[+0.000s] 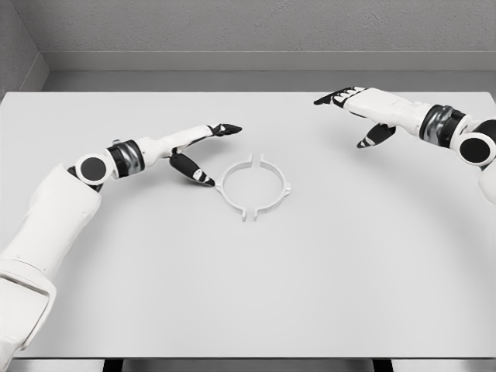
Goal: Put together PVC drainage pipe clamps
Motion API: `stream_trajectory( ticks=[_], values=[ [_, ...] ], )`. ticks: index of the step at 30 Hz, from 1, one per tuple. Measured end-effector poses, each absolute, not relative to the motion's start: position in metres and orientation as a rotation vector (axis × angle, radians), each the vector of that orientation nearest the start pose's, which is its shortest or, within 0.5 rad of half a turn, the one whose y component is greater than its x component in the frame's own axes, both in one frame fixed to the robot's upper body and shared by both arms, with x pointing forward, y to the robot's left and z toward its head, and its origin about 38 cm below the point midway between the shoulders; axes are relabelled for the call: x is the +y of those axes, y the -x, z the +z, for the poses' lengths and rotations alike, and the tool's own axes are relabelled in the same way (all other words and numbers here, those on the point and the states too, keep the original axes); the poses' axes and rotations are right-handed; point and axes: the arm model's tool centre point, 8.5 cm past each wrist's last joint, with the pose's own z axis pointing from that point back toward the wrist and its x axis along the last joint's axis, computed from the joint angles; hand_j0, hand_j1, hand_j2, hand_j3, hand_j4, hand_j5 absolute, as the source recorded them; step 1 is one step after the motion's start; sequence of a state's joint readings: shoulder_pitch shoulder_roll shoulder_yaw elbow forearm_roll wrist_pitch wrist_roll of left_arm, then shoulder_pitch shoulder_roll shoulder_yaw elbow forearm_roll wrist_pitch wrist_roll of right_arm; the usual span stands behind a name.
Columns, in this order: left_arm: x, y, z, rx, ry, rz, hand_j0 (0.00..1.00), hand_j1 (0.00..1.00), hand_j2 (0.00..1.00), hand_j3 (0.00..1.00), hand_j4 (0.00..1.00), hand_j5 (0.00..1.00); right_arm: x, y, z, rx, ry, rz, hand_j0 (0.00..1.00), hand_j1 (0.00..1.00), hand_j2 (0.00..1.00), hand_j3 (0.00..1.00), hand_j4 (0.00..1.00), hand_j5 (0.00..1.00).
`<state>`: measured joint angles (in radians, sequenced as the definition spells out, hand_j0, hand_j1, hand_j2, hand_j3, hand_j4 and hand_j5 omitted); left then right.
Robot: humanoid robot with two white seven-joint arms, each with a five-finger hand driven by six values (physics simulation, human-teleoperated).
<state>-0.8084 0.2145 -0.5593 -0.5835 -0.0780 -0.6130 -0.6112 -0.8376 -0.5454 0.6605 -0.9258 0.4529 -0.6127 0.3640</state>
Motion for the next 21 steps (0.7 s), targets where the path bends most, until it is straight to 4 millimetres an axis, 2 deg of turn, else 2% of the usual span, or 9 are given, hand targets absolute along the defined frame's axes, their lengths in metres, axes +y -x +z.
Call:
stream_trajectory(
  ticks=[21],
  values=[
    [0.189,-0.520,0.100,-1.487,0.199,-1.381,1.00,1.00,1.00,1.00,1.00,1.00,-0.288,-0.521,0.186,-1.478,0.430,1.789,1.00,1.00,1.00,1.00,1.00,1.00]
  ],
)
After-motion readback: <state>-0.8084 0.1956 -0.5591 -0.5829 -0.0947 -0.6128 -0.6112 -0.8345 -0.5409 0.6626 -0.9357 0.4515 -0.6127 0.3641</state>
